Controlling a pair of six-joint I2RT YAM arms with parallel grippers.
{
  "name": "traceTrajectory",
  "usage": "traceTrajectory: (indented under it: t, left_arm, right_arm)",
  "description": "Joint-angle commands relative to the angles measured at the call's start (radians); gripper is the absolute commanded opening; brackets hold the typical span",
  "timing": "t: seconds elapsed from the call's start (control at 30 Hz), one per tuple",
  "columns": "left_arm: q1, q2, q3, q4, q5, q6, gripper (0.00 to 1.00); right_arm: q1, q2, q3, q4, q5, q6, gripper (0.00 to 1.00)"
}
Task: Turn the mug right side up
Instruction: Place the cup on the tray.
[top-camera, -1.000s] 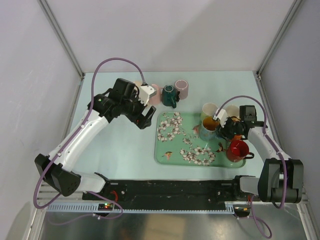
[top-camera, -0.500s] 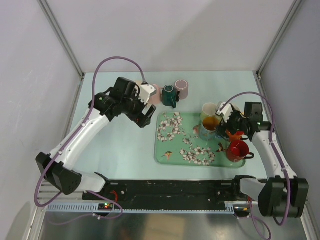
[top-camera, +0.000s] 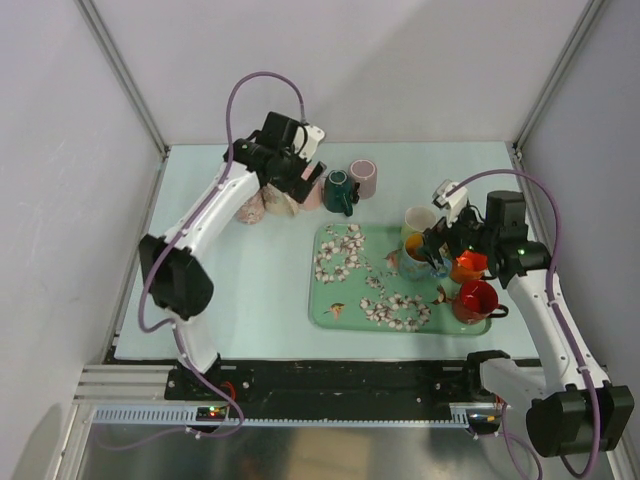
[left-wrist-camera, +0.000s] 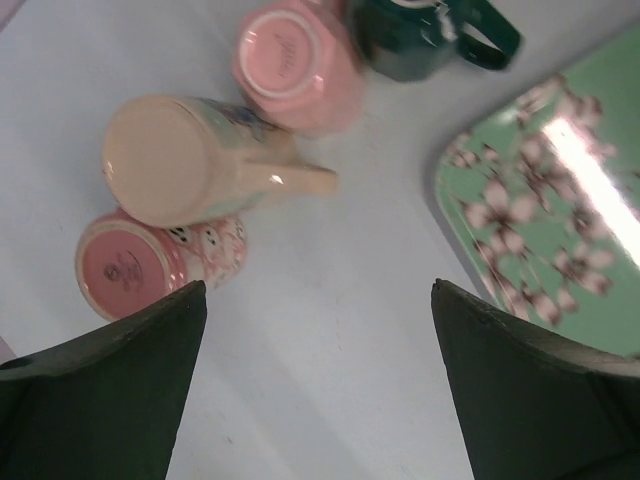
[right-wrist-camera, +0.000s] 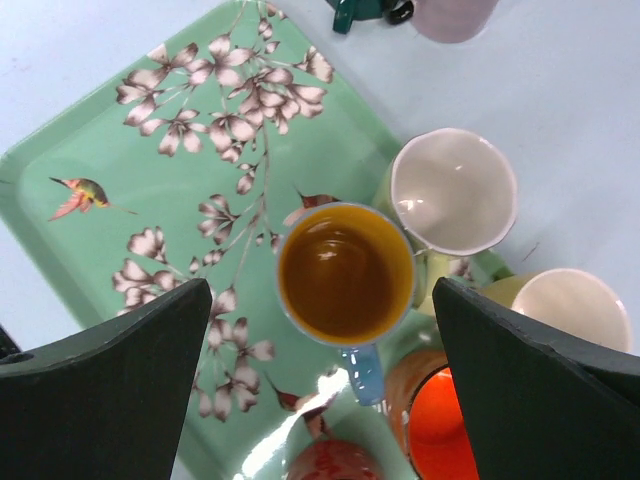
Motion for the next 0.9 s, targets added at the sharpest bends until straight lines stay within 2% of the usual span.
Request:
traceTrajectory:
  t: [0.0, 0.2, 0.4, 0.53, 0.87]
  left_arm:
    - [0.061, 0.103, 0.133, 0.049, -0.085, -0.047, 0.96]
    - [0.162, 0.149, 0.185, 0.066, -0.095, -0.083, 0.96]
    - [0.254, 0.174, 0.173, 0.067, -0.003, -0.051, 0.98]
    - [0.279, 0.19, 0.144, 0.067, 0.058, -0.004, 1.0]
    - [0.32, 0.277, 0.145, 0.064, 0.065, -0.004, 1.0]
  right_arm:
    - [0.016, -0.041, 0.037, -0.039, 0.016, 0.103, 0.99]
    - [0.02, -0.066, 0.037, -0.091, 0.024, 0.095, 0.98]
    - [0.018, -0.071, 0.015, -0.071, 0.003, 0.125, 0.98]
    - [0.017, -0.069, -0.001, -0.05, -0.01, 0.143, 0.97]
    - [-0.003, -0.105, -0.045, -0.065, -0.032, 0.176, 0.96]
